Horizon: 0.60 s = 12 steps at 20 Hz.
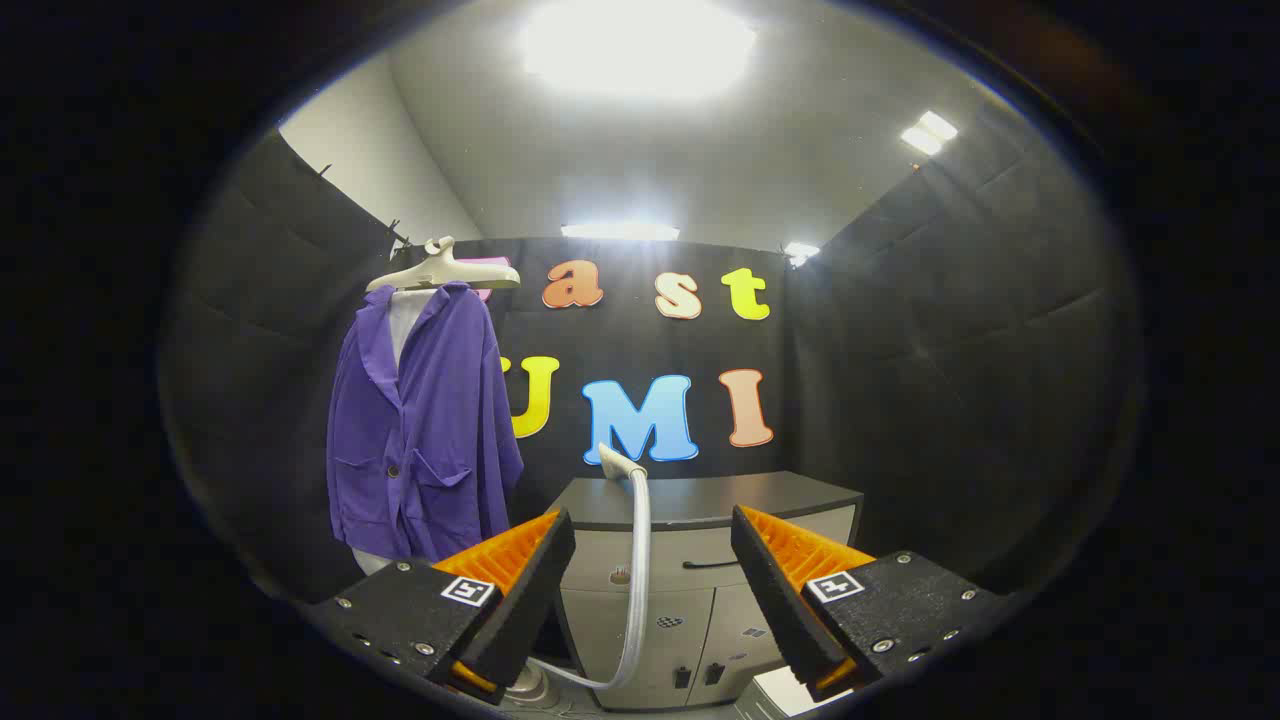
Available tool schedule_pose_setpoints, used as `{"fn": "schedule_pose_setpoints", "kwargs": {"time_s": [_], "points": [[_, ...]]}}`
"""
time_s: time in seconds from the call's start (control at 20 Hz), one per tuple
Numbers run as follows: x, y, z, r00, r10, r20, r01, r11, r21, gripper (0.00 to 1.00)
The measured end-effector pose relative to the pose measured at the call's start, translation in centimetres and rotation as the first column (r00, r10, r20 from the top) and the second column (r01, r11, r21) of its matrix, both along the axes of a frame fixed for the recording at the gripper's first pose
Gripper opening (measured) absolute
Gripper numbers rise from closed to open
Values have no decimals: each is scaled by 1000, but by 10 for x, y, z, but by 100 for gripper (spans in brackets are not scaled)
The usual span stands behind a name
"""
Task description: Iron the clothes twice with a garment steamer, once on the left side and once on the right side.
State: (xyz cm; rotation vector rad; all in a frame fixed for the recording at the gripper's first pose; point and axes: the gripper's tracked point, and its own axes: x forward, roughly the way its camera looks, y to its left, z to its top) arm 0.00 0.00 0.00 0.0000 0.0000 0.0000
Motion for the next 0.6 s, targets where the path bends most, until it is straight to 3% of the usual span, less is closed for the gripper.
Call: {"fn": "schedule_pose_setpoints", "kwargs": {"time_s": [0.6], "points": [[5, 12, 5, 1000, 19, 8, -19, 1000, -5, 97]]}}
